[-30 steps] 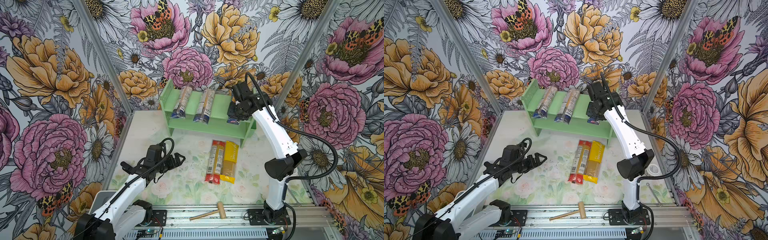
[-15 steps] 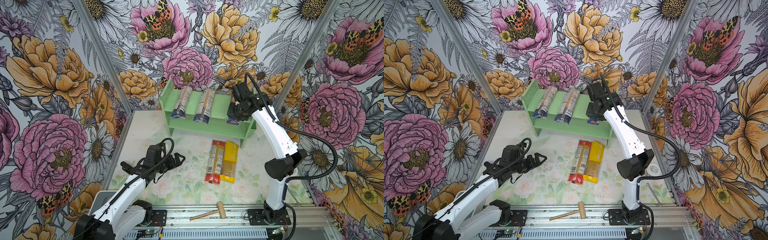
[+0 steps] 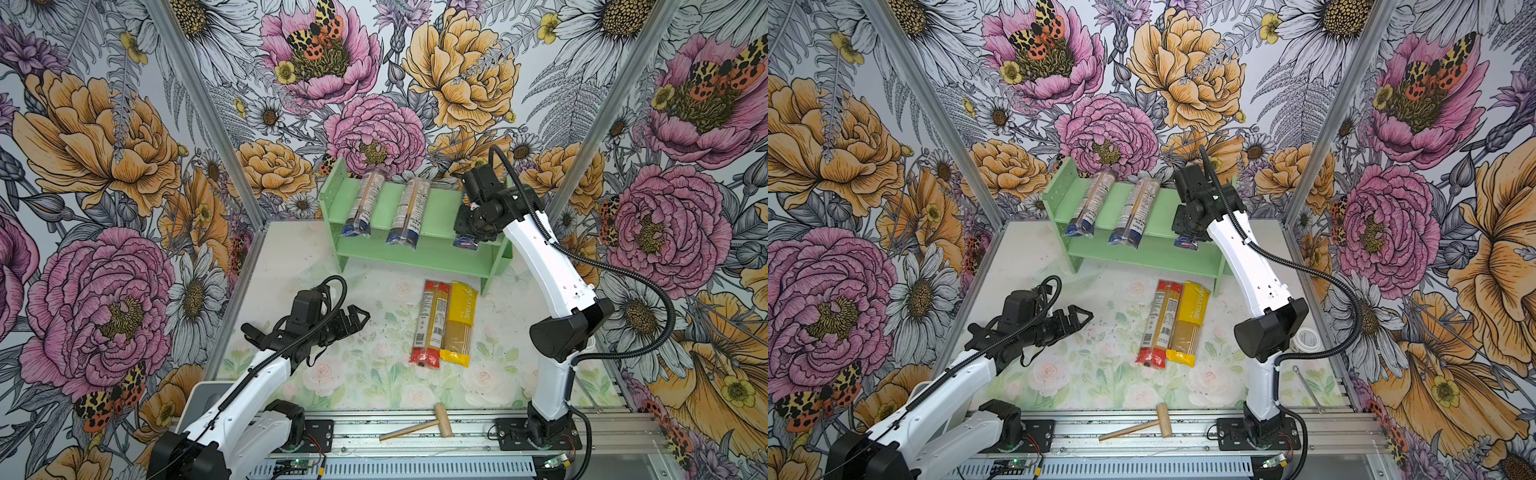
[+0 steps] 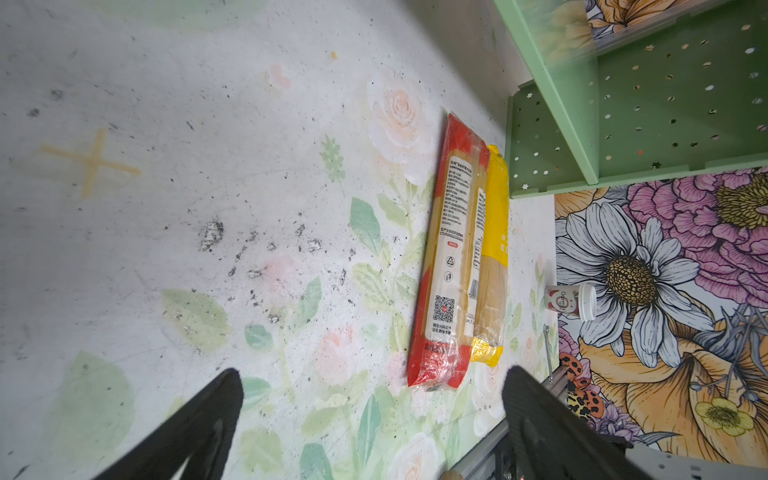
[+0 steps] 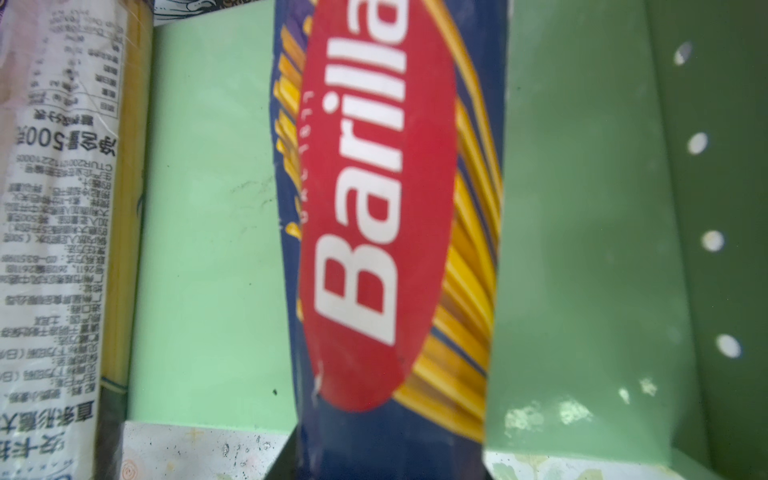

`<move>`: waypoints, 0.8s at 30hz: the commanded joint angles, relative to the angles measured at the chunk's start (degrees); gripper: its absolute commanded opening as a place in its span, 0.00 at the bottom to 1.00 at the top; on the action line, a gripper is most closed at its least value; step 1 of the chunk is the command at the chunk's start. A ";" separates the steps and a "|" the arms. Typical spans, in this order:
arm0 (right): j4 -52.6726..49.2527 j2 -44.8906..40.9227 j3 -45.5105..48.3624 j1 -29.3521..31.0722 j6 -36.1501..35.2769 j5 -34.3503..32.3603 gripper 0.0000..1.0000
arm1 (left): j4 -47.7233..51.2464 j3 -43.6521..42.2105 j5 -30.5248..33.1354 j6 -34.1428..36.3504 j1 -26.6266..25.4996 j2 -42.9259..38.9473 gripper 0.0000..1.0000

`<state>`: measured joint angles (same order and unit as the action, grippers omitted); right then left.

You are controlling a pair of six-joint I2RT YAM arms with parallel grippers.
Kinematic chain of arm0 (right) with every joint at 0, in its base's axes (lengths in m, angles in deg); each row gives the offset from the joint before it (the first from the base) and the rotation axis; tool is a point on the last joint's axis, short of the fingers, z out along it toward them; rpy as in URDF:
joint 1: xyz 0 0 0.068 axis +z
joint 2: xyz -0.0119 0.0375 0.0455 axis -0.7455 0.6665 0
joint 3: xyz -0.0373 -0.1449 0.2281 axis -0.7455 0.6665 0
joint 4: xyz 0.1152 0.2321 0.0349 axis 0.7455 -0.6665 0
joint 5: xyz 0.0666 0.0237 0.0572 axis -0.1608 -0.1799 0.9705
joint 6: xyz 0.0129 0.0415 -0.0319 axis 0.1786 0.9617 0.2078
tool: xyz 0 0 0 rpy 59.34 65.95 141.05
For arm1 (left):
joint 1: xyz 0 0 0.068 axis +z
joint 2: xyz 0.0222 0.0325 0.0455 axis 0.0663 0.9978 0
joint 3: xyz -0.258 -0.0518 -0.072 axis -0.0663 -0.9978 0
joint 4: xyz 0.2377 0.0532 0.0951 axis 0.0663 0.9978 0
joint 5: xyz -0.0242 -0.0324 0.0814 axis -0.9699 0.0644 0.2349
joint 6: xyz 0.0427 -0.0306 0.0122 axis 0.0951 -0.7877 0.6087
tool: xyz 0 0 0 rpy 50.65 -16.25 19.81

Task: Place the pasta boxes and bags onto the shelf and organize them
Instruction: 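Lower the Barilla box beside the clear-wrapped packs with the right gripper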

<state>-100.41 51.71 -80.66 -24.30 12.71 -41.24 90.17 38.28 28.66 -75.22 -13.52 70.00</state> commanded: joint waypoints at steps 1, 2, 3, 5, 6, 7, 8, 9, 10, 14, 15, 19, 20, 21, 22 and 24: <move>4.71 -1.57 0.39 -0.51 -0.91 -1.50 0.32 | -0.17 -0.27 -0.03 0.56 0.71 -0.82 0.99; 4.70 -1.51 0.46 -0.51 -0.99 -1.33 0.32 | -0.14 -0.27 -0.03 0.60 0.68 -0.92 0.99; 4.75 -1.59 0.53 -0.49 -1.00 -1.33 0.33 | -0.17 -0.27 -0.03 0.60 0.67 -0.91 0.99; 4.63 -1.58 0.73 -0.52 -1.23 -1.23 0.33 | -0.10 -0.35 0.05 0.58 0.63 -1.11 0.99; 4.66 -1.62 0.77 -0.51 -1.21 -1.17 0.33 | -0.13 -0.43 0.02 0.52 0.70 -1.09 0.99; 4.63 -1.71 0.85 -0.48 -1.18 -1.19 0.33 | -0.10 -0.44 0.02 0.52 0.72 -1.16 0.99; 4.70 -1.84 0.99 -0.45 -1.11 -1.16 0.33 | -0.10 -0.44 0.04 0.52 0.71 -1.20 0.99; 4.68 -1.95 0.99 -0.48 -1.09 -1.22 0.33 | -0.14 -0.44 0.07 0.52 0.79 -1.14 0.99; 4.54 -2.10 1.03 -0.50 -1.11 -1.23 0.33 | -0.11 -0.44 0.06 0.54 0.77 -1.09 0.99; 4.50 -3.12 1.79 -0.49 -1.10 -1.52 0.33 | -0.14 -0.44 -0.01 0.52 0.74 -1.00 0.99; 4.45 -3.32 2.02 -0.51 -1.13 -1.51 0.33 | -0.15 -0.44 0.01 0.52 0.76 -1.02 0.99; 4.44 -4.29 3.01 -0.50 -1.09 -1.61 0.32 | -0.11 -0.43 -0.02 0.52 0.72 -1.02 0.99; 4.44 -4.44 3.13 -0.51 -1.06 -1.59 0.32 | -0.11 -0.43 -0.09 0.52 0.72 -1.01 0.99; 4.45 -4.68 3.29 -0.52 -1.00 -1.60 0.32 | -0.09 -0.40 -0.09 0.47 0.74 -1.08 0.99; 4.44 -4.82 3.38 -0.50 -1.00 -1.59 0.32 | -0.13 -0.44 -0.07 0.44 0.75 -1.09 0.99; 4.44 -5.00 3.41 -0.52 -1.14 -1.55 0.32 | -0.11 -0.44 -0.11 0.46 0.71 -1.17 0.99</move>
<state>-97.86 49.83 -77.39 -24.30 12.67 -41.22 90.28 38.28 28.66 -75.24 -13.52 69.81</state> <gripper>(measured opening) 0.378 0.987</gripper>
